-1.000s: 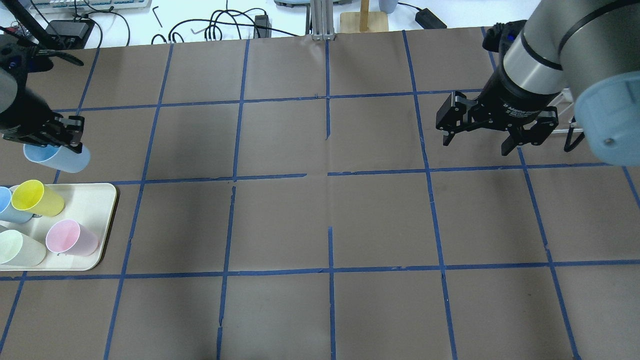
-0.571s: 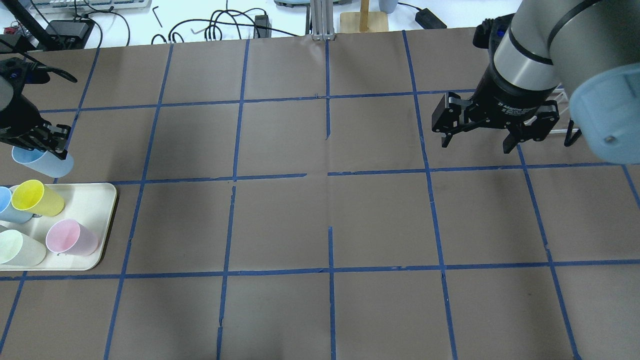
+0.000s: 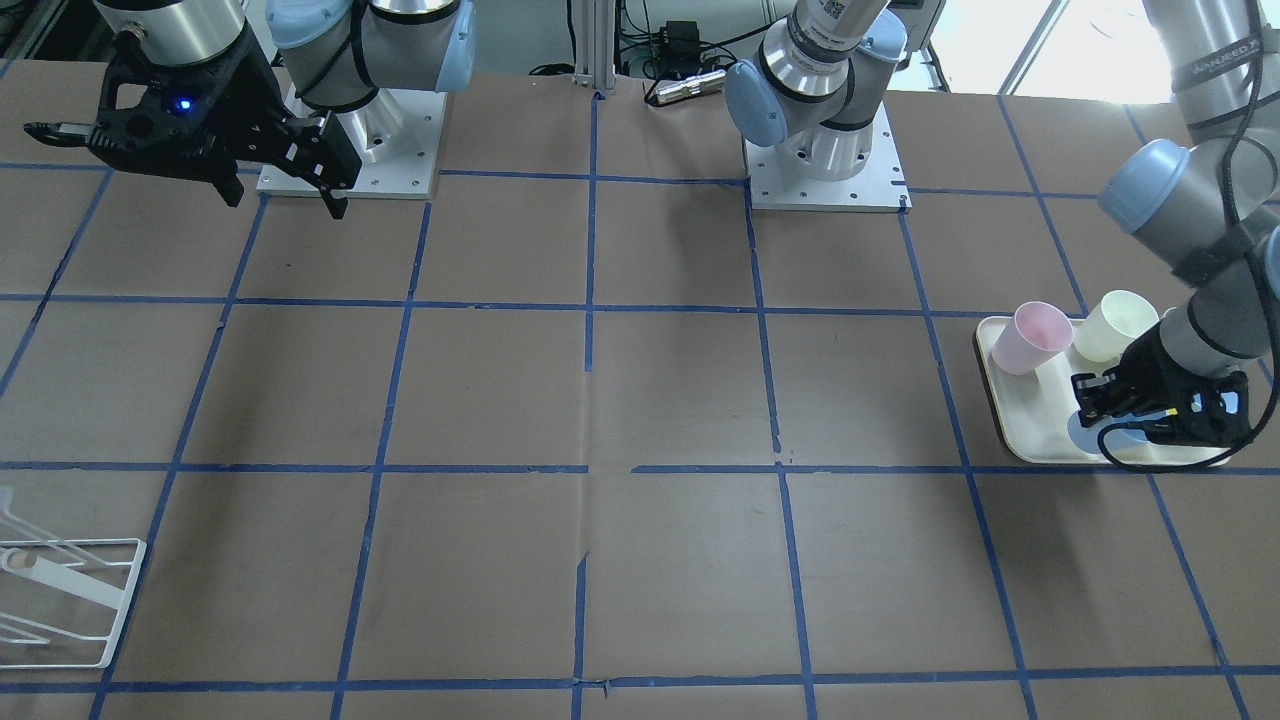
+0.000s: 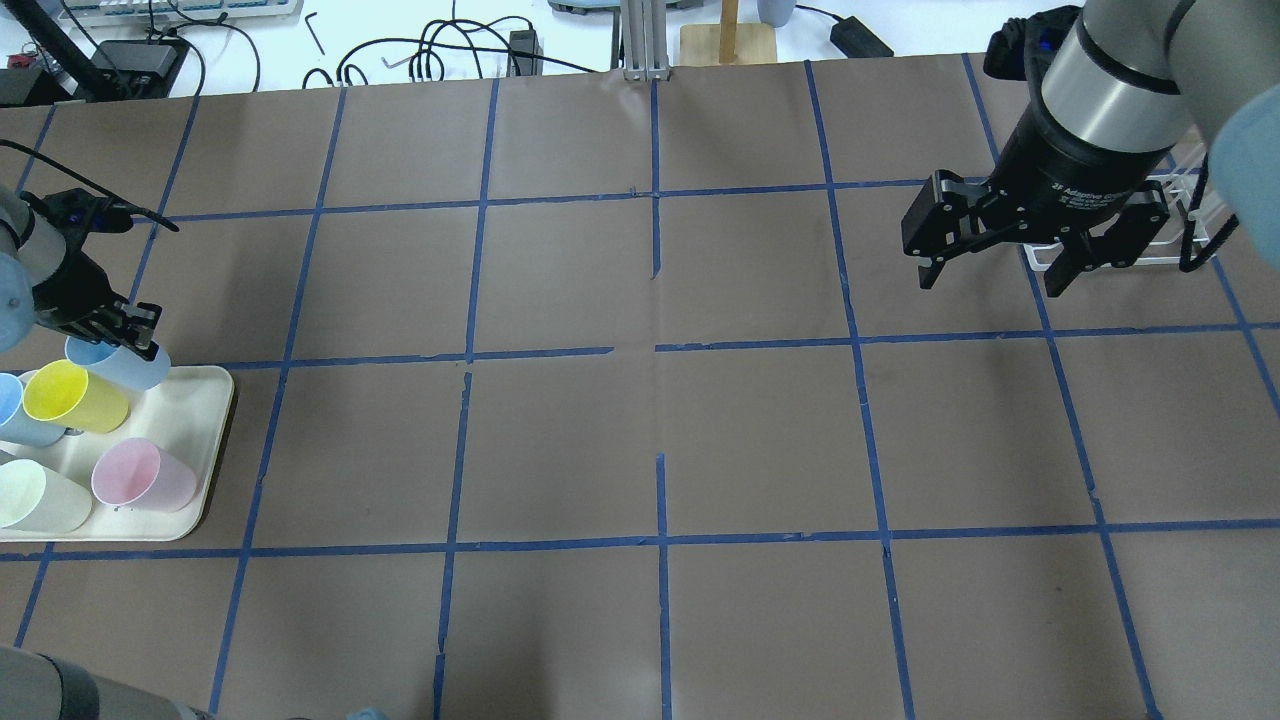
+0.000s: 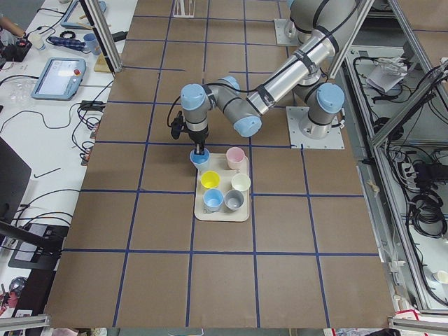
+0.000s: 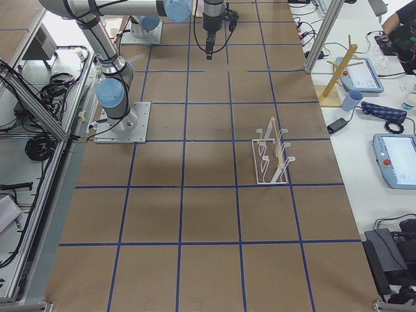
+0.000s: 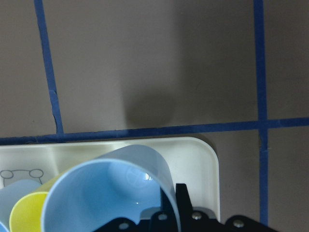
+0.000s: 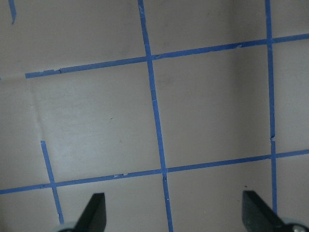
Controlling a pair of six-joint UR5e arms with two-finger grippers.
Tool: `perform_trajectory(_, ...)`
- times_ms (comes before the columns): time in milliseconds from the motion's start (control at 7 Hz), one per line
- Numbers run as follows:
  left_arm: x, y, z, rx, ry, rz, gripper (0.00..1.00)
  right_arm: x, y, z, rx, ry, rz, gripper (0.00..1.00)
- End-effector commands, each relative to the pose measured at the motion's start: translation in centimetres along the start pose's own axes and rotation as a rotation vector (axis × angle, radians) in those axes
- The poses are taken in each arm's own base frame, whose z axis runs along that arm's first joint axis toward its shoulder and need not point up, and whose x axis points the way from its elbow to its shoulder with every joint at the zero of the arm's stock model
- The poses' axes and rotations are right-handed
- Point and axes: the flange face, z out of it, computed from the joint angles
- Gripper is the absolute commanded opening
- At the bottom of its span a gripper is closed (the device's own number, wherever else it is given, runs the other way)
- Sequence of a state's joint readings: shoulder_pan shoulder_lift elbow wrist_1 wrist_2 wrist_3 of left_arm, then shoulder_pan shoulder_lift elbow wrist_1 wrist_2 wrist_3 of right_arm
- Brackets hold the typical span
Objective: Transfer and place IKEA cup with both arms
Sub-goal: 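Lower the cup with the left gripper onto the white tray of cups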
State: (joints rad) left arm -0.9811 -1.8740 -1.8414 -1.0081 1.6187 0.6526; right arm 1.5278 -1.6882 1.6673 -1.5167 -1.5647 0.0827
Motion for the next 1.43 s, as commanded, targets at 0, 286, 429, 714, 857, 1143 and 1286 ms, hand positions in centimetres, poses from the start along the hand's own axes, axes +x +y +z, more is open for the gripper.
perform_trajectory(0,1.1,0.7,1.6,0.007,0.051,-0.002,0.00,-0.1,0.3,-0.3,0.006,-0.007,-0.002,1.00)
perform_trajectory(286,1.8,0.7,2.3,-0.007,0.058,-0.001,0.00,-0.1,0.2,-0.3,0.004,0.000,0.000,1.00)
perform_trajectory(429,1.6,1.2,3.2,-0.029,0.063,-0.003,0.00,-0.1,0.2,-0.3,0.005,-0.003,0.000,1.00)
perform_trajectory(714,1.3,0.9,2.9,-0.016,0.041,-0.003,1.00,-0.1,0.2,-0.2,0.002,0.000,-0.001,1.00)
perform_trajectory(857,1.6,1.1,1.6,-0.014,0.039,-0.002,1.00,-0.2,0.2,-0.2,0.007,-0.004,-0.003,1.00)
perform_trajectory(1143,2.0,0.0,-4.7,-0.035,0.071,-0.041,1.00,-0.1,0.1,-0.1,0.005,-0.003,-0.002,1.00)
perform_trajectory(1286,3.3,-0.3,-7.0,-0.039,0.070,-0.027,1.00,-0.1,0.1,-0.1,0.008,-0.005,-0.002,1.00)
